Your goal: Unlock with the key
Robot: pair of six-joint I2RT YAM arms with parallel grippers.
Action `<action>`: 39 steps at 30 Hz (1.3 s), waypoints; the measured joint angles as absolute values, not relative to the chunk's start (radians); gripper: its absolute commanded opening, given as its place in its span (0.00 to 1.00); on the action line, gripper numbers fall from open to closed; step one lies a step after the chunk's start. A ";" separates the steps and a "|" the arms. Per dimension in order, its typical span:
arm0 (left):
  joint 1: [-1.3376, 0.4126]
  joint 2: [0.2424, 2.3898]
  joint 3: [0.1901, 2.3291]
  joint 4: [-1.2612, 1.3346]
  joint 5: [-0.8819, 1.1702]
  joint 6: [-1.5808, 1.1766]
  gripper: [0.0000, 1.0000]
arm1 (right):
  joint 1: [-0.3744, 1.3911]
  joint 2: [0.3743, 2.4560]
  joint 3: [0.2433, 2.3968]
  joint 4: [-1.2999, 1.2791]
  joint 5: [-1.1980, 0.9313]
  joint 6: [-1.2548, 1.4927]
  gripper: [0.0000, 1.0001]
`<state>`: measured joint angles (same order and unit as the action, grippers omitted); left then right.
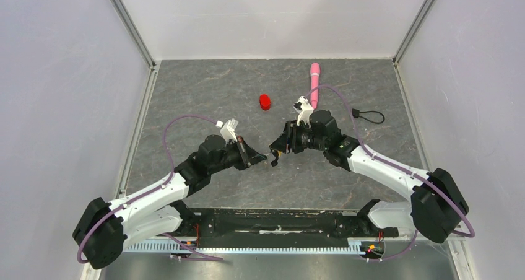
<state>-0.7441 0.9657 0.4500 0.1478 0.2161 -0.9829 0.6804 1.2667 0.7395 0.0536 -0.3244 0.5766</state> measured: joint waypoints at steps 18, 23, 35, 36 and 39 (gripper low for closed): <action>-0.744 0.974 0.452 0.186 0.223 -0.983 0.02 | 0.680 1.261 0.723 0.076 -0.336 0.576 0.00; -0.744 0.990 0.452 0.190 0.232 -0.983 0.02 | 0.680 1.259 0.721 0.089 -0.342 0.576 0.00; -0.744 1.006 0.454 0.194 0.237 -0.984 0.02 | 0.678 1.259 0.709 0.104 -0.344 0.576 0.00; -0.744 1.006 0.455 0.194 0.237 -0.984 0.02 | 0.678 1.259 0.708 0.105 -0.344 0.576 0.00; -0.744 1.006 0.460 0.195 0.236 -0.984 0.02 | 0.678 1.259 0.707 0.105 -0.344 0.576 0.00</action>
